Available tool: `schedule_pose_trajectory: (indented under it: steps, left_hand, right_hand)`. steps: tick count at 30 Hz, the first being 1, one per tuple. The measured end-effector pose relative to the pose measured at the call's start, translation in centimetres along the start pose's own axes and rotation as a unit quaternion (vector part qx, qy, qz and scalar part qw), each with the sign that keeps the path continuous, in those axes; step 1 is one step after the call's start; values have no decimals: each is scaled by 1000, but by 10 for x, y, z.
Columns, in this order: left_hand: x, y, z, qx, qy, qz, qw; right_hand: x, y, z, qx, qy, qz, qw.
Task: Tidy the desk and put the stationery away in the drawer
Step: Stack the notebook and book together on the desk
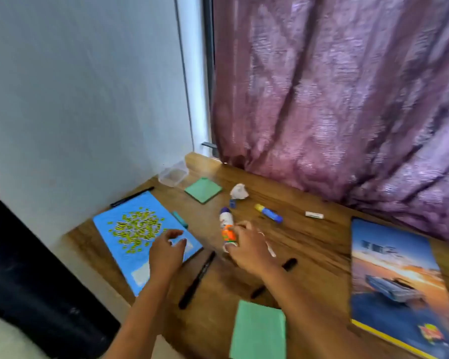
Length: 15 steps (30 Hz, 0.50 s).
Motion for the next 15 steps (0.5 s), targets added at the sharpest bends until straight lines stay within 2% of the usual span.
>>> schedule_pose_trajectory:
  steps: [4,8,13,15]
  left_hand:
    - [-57,-42,-55,22,43,-141,989]
    - [-69,-82,-89,-4,8,-195,981]
    - [-46,-103,-94,23,-91,-246,965]
    - [-37,-106,-90,48,-107,-255,960]
  right_hand:
    - [69,-64,-10,20,-62,5,998]
    - [117,-83,-22,62,-97,85,990]
    - [133,-79,-32,108,-86,144,980]
    - [137,-78,-36,122,-88,146,978]
Point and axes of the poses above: each hand's wrist, its own z-axis away from the middle knuckle, its own x-axis out of the palm, y = z × x, the point moved 10 cm from there along -z, towards the middle knuckle, and after that the axes turned 14 degrees about y, right-handed, at the moved point
